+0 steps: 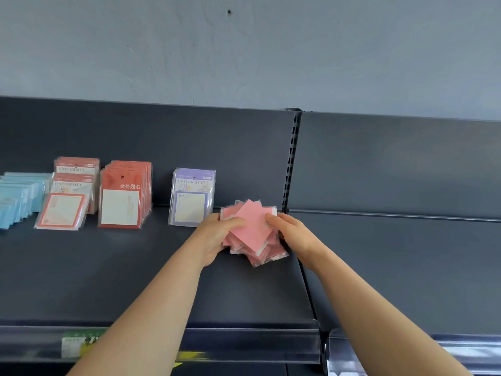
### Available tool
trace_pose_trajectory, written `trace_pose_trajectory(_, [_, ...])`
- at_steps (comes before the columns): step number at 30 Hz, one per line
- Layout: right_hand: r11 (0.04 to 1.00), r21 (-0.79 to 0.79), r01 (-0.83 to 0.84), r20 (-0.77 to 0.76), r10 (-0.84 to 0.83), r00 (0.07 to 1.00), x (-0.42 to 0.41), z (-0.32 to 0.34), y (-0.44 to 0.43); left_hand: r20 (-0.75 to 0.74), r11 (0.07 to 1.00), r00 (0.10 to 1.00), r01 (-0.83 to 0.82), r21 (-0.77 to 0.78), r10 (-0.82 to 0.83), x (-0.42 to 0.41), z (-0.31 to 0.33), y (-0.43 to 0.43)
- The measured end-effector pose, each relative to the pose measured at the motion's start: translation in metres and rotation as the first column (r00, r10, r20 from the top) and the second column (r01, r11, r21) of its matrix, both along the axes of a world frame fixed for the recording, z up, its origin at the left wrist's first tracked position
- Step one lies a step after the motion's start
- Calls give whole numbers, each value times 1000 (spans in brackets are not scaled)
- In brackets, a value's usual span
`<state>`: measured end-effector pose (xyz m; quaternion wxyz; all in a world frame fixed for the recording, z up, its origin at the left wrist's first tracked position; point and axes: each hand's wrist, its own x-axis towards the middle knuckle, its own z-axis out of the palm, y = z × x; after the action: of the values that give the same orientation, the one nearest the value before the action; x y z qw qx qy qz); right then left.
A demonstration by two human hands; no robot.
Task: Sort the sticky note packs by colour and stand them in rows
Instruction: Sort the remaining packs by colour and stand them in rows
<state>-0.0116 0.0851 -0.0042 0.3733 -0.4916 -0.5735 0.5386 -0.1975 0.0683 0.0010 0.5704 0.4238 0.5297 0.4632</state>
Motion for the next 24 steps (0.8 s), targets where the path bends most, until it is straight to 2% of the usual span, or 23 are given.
trace_pose_trajectory(7, [995,18,-98,137,94,986,-13,0,-19,-272,998,962,46,35,-35,-18,10,-22])
trace_pose_trajectory(11, [970,2,-244,179,240,954,-23,5,-41,-353,998,935,8,67,16,-36,7,-33])
trace_pose_trajectory(14, [959,-23,-281,191,280,941,-26,11,-49,-425,999,904,-27,34,39,-52,7,-39])
trace_pose_trajectory(16, [983,2,-183,200,179,963,-29,8,-47,-451,999,892,-30,22,37,-63,11,-41])
trace_pose_trajectory(17, [997,40,-67,229,56,972,-29,2,-41,-464,999,885,-28,25,37,-66,13,-43])
trace_pose_trajectory(19, [984,133,119,370,-161,915,-30,-4,-36,-510,999,860,-5,47,28,-67,14,-45])
trace_pose_trajectory(20, [976,150,159,430,-209,878,-31,-7,-36,-537,998,844,25,56,9,-65,13,-47])
trace_pose_trajectory(24, [978,76,194,525,-205,826,-39,0,-44,-656,983,749,173,52,-98,-60,6,-50])
